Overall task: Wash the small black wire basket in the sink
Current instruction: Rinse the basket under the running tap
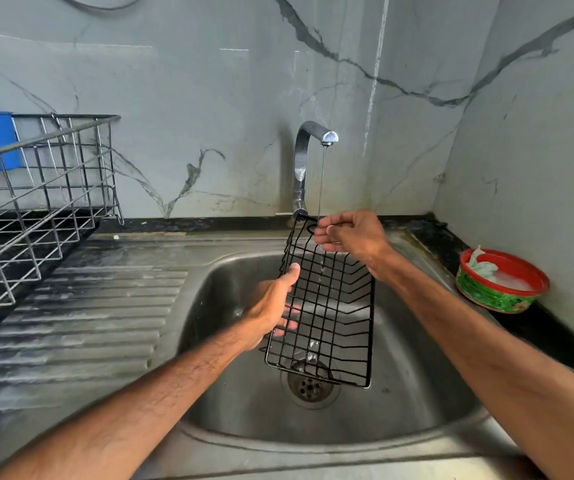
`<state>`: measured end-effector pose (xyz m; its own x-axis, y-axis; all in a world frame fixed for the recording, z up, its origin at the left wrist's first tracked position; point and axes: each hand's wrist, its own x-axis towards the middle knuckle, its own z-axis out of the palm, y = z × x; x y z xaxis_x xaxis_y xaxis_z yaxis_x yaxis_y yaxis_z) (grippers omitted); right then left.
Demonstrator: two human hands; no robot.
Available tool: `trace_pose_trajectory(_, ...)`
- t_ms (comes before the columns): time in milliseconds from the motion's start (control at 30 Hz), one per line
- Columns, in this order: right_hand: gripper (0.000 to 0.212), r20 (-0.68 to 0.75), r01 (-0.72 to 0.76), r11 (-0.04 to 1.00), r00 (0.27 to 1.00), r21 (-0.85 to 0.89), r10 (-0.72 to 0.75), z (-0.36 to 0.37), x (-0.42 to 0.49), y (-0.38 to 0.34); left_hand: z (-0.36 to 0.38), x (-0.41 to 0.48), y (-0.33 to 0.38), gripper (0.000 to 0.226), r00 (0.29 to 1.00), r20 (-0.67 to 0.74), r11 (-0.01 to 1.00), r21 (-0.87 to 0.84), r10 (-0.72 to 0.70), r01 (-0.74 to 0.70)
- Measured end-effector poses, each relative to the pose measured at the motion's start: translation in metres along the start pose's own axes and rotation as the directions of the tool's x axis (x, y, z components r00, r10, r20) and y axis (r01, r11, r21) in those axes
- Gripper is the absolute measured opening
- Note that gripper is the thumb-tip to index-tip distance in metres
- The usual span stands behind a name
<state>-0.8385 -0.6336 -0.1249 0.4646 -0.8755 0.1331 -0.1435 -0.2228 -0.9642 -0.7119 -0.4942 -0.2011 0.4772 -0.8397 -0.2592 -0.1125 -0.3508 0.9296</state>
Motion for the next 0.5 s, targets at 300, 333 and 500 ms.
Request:
trace_pose_trajectory(300,0.016,-0.098,0.060,0.988,0.992,-0.141,-0.074,-0.006,0.005,0.007,-0.006,0.003,0.000,0.053,0.996,-0.069,0.995,-0.086,0.049,-0.054)
trace_pose_trajectory(333,0.014,-0.128,0.084,0.982,0.986,-0.171,-0.107,-0.005,0.003,0.006,-0.006,0.002,0.002,0.048,0.994,-0.082,0.995,-0.073,0.068,-0.074)
trace_pose_trajectory(500,0.010,-0.299,0.234,0.938,0.904,-0.256,-0.306,-0.008,-0.001,-0.007,-0.011,-0.004,0.002,0.065,0.952,-0.244,0.982,0.025,0.186,-0.185)
